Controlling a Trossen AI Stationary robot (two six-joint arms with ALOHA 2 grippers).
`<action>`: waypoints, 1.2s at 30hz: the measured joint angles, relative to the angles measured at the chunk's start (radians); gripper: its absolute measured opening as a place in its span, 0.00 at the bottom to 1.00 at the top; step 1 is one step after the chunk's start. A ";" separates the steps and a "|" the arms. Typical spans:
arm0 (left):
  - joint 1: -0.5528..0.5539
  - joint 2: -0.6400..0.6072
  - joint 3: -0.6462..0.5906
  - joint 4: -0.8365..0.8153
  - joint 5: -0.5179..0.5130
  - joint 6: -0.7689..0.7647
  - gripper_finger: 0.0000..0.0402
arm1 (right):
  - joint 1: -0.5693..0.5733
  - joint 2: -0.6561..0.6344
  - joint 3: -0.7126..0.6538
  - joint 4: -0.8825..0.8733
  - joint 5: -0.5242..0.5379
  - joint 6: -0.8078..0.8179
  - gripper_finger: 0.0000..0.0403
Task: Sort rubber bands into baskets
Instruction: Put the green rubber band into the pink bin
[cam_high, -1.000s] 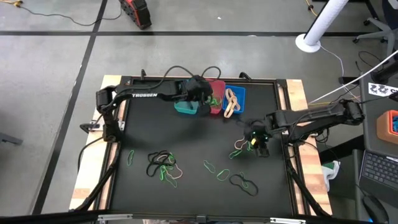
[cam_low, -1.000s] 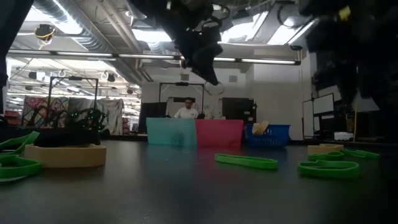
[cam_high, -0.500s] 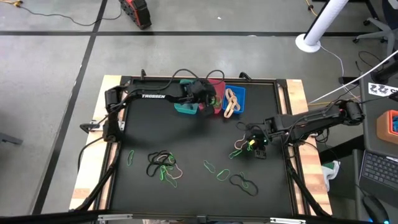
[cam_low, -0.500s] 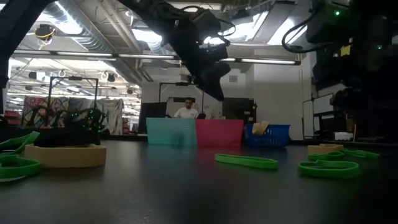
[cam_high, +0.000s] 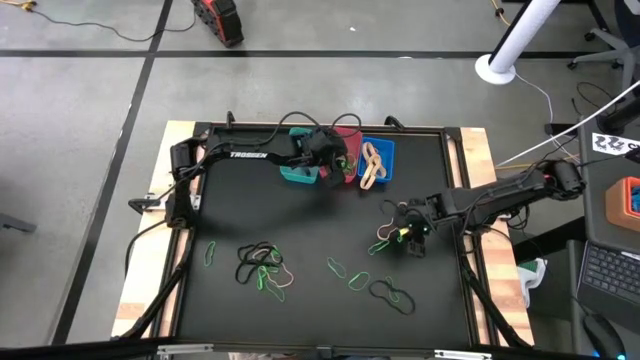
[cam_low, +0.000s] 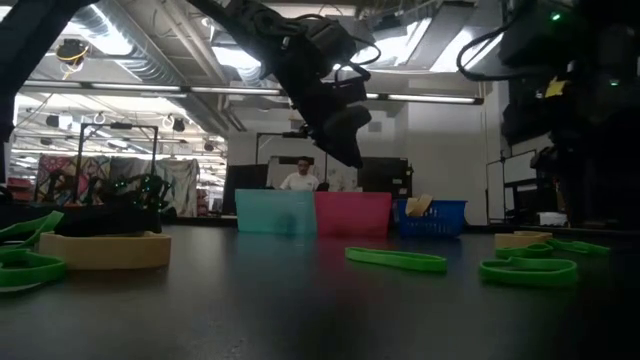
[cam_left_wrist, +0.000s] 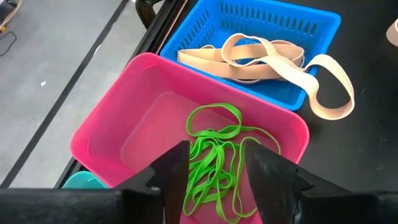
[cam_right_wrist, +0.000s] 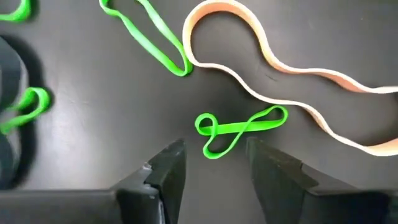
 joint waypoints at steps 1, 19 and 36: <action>0.000 0.000 0.000 0.001 0.000 0.002 0.38 | 0.020 0.004 0.000 0.000 0.019 0.001 0.42; -0.002 0.000 0.000 0.000 0.000 0.005 0.39 | 0.157 0.144 0.000 0.056 0.245 0.082 0.42; -0.065 -0.002 0.000 0.001 0.001 0.078 0.39 | 0.157 0.201 0.004 0.076 0.243 0.082 0.23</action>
